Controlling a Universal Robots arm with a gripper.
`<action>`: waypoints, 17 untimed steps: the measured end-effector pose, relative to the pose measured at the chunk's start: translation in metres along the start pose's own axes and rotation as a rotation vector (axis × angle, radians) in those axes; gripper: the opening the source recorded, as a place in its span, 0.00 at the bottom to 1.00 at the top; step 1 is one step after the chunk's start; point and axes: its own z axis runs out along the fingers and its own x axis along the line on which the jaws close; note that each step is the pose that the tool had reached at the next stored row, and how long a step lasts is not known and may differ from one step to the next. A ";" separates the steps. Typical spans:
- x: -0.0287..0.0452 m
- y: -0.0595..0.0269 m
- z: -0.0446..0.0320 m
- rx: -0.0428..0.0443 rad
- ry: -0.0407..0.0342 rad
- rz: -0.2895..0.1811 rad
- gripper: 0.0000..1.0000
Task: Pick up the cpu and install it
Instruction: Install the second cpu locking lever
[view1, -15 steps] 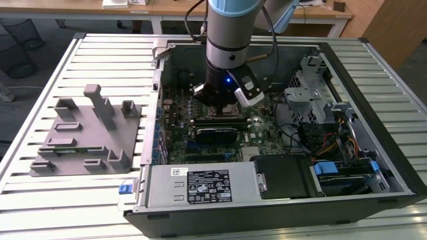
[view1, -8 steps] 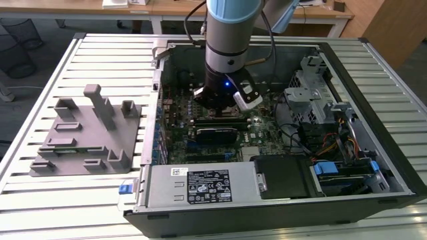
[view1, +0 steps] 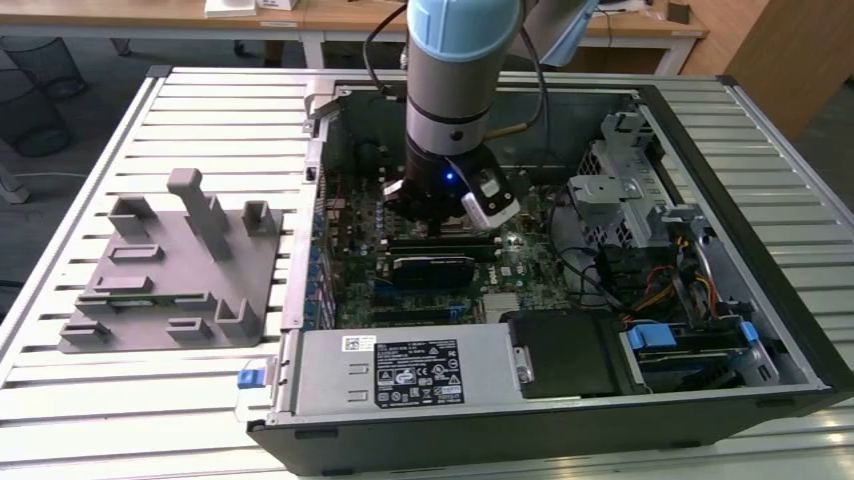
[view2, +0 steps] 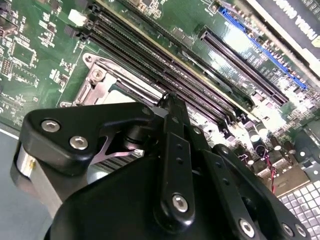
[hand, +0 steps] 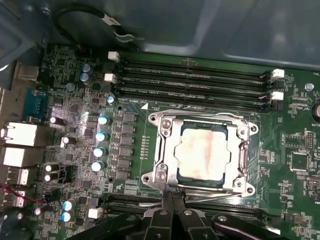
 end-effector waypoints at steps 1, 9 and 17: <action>0.0002 -0.0013 0.0004 -0.0042 -0.0004 0.000 0.11; 0.0030 -0.0153 0.0017 -0.1161 -0.0104 -0.001 0.11; 0.0089 -0.0217 0.0044 -0.1230 -0.0110 -0.001 0.11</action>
